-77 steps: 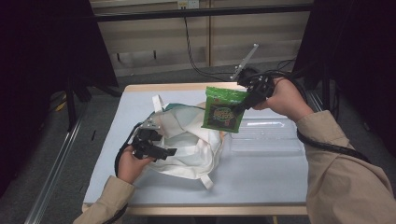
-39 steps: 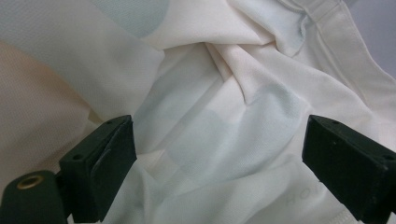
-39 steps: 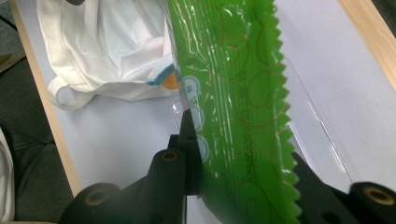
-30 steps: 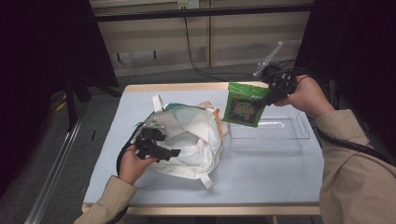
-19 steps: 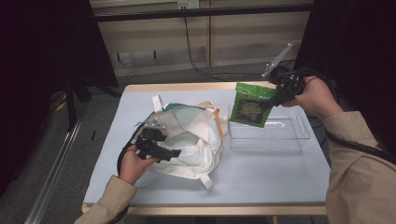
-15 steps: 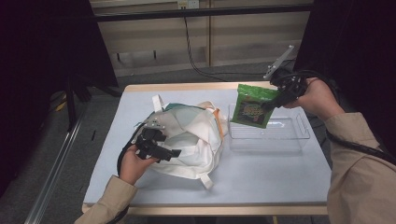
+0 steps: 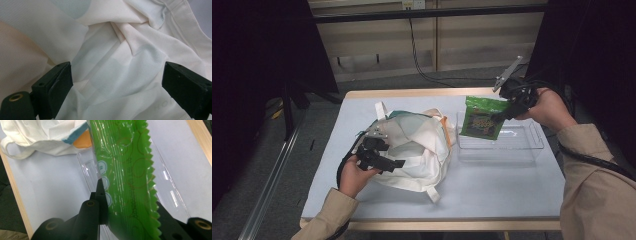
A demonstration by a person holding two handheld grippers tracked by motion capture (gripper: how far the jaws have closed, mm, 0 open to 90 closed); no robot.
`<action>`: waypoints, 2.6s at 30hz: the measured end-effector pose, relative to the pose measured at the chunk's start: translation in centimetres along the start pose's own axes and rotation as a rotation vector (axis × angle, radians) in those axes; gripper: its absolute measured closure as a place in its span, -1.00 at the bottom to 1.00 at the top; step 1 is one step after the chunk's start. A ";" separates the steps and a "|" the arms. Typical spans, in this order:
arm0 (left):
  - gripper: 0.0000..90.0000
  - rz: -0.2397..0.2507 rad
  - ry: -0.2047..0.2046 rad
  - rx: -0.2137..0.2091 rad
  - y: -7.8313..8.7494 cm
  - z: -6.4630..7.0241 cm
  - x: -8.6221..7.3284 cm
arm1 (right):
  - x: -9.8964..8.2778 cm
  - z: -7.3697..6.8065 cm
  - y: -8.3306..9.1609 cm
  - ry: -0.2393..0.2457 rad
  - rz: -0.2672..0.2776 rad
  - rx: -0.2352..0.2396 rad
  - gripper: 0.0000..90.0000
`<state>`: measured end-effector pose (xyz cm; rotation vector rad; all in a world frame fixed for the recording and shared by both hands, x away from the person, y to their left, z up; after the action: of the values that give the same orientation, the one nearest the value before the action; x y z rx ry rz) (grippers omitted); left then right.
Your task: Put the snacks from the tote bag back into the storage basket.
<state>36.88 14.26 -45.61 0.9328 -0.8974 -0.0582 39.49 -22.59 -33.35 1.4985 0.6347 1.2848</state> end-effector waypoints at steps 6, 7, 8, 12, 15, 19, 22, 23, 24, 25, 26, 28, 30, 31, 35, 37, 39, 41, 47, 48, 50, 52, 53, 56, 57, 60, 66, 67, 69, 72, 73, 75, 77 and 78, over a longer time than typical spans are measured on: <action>-0.79 0.000 0.000 -0.001 0.0 0.0 0.0 | -0.7 0.0 -0.1 -0.001 0.002 0.008 0.68; -0.79 0.001 0.000 -0.001 0.0 0.0 0.0 | -0.8 -0.1 -0.1 0.000 0.000 0.008 0.68; -0.79 0.000 -0.001 0.001 0.0 0.0 0.0 | -0.9 -0.1 -0.3 0.002 0.001 0.000 0.68; -0.78 0.004 -0.003 0.000 0.0 0.1 0.1 | -1.2 -0.1 -0.6 0.009 0.007 0.008 0.68; -0.78 0.009 0.001 -0.003 0.0 0.1 0.1 | -1.5 -0.3 -1.0 0.012 0.000 0.013 0.68; -0.78 0.006 -0.004 0.000 -0.1 0.0 0.0 | -1.8 -0.3 -1.3 0.012 0.002 0.015 0.68; -0.78 0.007 -0.003 -0.002 -0.1 0.1 0.0 | -2.0 -0.3 -1.5 0.014 0.000 0.017 0.68; -0.78 0.007 0.001 -0.002 -0.1 0.1 0.0 | -2.0 -0.2 -1.7 0.019 0.002 0.014 0.68; -0.78 0.007 0.001 -0.002 -0.1 0.1 0.0 | -2.0 -0.3 -1.8 0.016 0.001 0.020 0.68; -0.78 0.009 0.001 0.001 -0.1 0.1 0.1 | -2.1 -0.4 -2.0 0.022 -0.001 0.025 0.68; -0.78 0.014 0.005 -0.004 -0.1 0.1 0.1 | -2.1 -0.4 -2.2 0.029 -0.002 0.025 0.68; -0.78 -0.003 -0.005 0.001 0.0 0.1 0.1 | -2.1 -0.6 -2.6 0.030 -0.009 0.029 0.67; -0.78 0.003 -0.002 0.003 0.0 0.1 0.1 | -2.2 -0.7 -3.0 0.044 -0.010 0.031 0.67; -0.78 0.009 -0.001 -0.006 -0.1 0.1 0.1 | -2.2 -0.7 -3.1 0.047 -0.014 0.034 0.67; -0.78 0.002 -0.002 -0.008 -0.2 0.1 0.0 | -2.2 -0.9 -3.6 0.052 -0.014 0.037 0.67; -0.78 0.001 -0.003 -0.008 -0.2 0.1 0.0 | -2.1 -0.9 -3.9 0.050 -0.010 0.037 0.67; -0.78 0.004 -0.006 -0.001 -0.2 0.1 0.0 | -2.0 -1.0 -4.3 0.054 -0.020 0.041 0.66; -0.78 0.005 -0.004 -0.002 -0.2 0.1 0.0 | -2.1 -1.0 -4.7 0.059 -0.025 0.042 0.66; -0.78 -0.006 -0.006 0.006 -0.2 0.0 0.0 | -2.4 -1.3 -5.8 0.080 -0.033 0.051 0.65; -0.78 -0.008 -0.006 0.006 -0.2 0.0 0.0 | -2.5 -1.4 -5.9 0.067 -0.037 0.052 0.65; -0.78 -0.005 -0.004 0.001 -0.2 0.1 0.0 | -2.6 -1.4 -6.2 0.076 -0.031 0.049 0.65; -0.78 -0.005 -0.003 -0.001 -0.2 0.1 0.0 | -2.7 -1.4 -6.4 0.085 -0.029 0.050 0.65; -0.78 -0.004 -0.002 0.000 -0.2 0.1 0.0 | -2.7 -1.4 -6.4 0.083 -0.032 0.054 0.65; -0.78 -0.004 -0.005 -0.003 -0.3 0.1 0.0 | -2.8 -1.5 -6.6 0.085 -0.028 0.051 0.64; -0.78 -0.004 -0.005 -0.002 -0.3 0.1 0.0 | -2.9 -1.6 -6.6 0.082 -0.028 0.053 0.64; -0.78 -0.006 -0.008 -0.003 -0.3 0.2 0.0 | -3.0 -1.7 -6.9 0.090 -0.024 0.049 0.63; -0.78 -0.002 -0.003 -0.008 -0.3 0.3 0.0 | -3.2 -1.9 -6.9 0.091 -0.017 0.049 0.62; -0.78 -0.002 -0.008 -0.011 -0.3 0.3 0.1 | -3.3 -1.9 -6.9 0.092 -0.015 0.048 0.61; -0.78 -0.004 -0.008 -0.008 -0.4 0.3 0.1 | -3.3 -1.8 -6.9 0.085 -0.014 0.049 0.61; -0.78 -0.007 -0.010 -0.007 -0.4 0.3 0.0 | -3.4 -1.9 -7.0 0.077 -0.008 0.052 0.60; -0.78 -0.006 -0.011 -0.006 -0.4 0.3 0.0 | -3.4 -1.9 -7.0 0.076 -0.007 0.052 0.59; -0.78 -0.012 -0.011 -0.001 -0.3 0.2 0.0 | -3.4 -1.9 -7.0 0.066 -0.006 0.058 0.57; -0.78 -0.010 -0.010 -0.007 -0.4 0.3 0.1 | -3.4 -1.9 -7.0 0.053 -0.009 0.061 0.54; -0.78 -0.008 -0.011 -0.009 -0.4 0.3 0.1 | -3.4 -2.0 -7.0 0.048 -0.010 0.062 0.53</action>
<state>36.86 13.83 -45.76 0.9284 -0.9027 -0.0742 38.17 -22.49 -41.26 1.5165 0.7186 1.3072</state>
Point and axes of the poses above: each handheld gripper's, and its own axes: y roughly backward along the jaws, x roughly out of its top, z roughly to its right, the point moved 5 cm from there along -y, roughly forward along the jaws, and after that the axes turned 11 degrees about y, right-handed, at the moved point
